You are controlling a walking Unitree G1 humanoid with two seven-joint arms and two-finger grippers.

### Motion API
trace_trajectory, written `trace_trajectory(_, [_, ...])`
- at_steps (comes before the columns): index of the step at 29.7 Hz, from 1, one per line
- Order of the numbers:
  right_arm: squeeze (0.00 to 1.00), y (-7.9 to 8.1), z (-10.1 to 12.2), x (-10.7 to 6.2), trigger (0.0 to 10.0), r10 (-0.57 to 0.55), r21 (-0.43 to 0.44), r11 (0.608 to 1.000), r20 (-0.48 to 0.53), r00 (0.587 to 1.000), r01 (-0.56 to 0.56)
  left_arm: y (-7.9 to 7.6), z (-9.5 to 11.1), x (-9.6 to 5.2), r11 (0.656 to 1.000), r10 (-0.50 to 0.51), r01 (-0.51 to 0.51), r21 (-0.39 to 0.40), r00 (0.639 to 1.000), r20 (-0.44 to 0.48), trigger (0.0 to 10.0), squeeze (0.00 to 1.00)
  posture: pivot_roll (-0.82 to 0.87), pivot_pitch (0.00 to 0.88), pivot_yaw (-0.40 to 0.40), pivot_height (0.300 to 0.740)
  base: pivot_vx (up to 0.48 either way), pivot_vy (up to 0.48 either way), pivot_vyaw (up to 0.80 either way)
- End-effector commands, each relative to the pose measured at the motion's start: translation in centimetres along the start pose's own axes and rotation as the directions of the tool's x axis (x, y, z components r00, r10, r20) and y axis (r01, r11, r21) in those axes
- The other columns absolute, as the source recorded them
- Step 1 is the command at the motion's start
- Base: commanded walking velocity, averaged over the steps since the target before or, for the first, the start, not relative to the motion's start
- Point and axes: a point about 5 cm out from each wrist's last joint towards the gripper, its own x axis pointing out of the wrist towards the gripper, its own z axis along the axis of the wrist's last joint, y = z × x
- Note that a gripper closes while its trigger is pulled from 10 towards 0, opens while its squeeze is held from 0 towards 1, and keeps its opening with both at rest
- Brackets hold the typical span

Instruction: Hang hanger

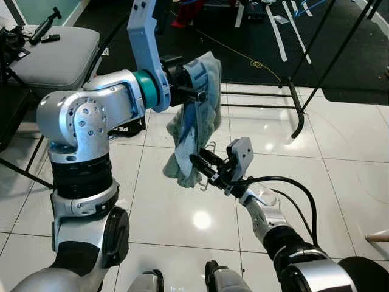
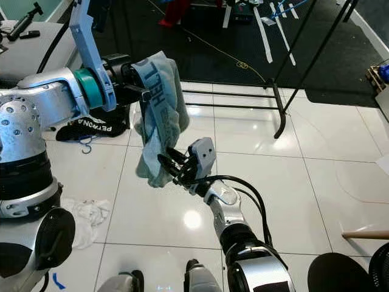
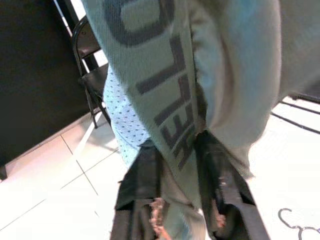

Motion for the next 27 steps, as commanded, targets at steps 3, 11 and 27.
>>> trace_trajectory(3, [0.00,0.1,-0.4,-0.3,0.0,0.014,0.001,1.000,-0.018,1.000,-0.014,-0.6,0.5,-0.1,1.000,-0.011,0.011,0.017,1.000,0.008,0.0,0.00,0.02,0.123,0.032,0.740,0.000,0.000,0.00])
trace_trajectory(11, [0.00,-1.1,-0.1,-1.2,0.0,-0.108,-0.005,0.994,0.013,0.994,0.108,0.3,0.1,-0.4,0.999,0.048,-0.048,0.021,0.999,-0.002,0.0,0.00,0.02,0.118,0.031,0.740,0.000,0.000,0.00])
trace_trajectory(27, [0.00,-4.1,5.6,-3.2,0.0,-0.339,-0.873,0.380,0.176,0.924,0.305,3.8,-13.4,-1.6,0.970,0.242,-0.217,0.109,0.860,-0.450,0.0,0.00,0.00,0.136,0.038,0.740,0.000,0.000,0.00])
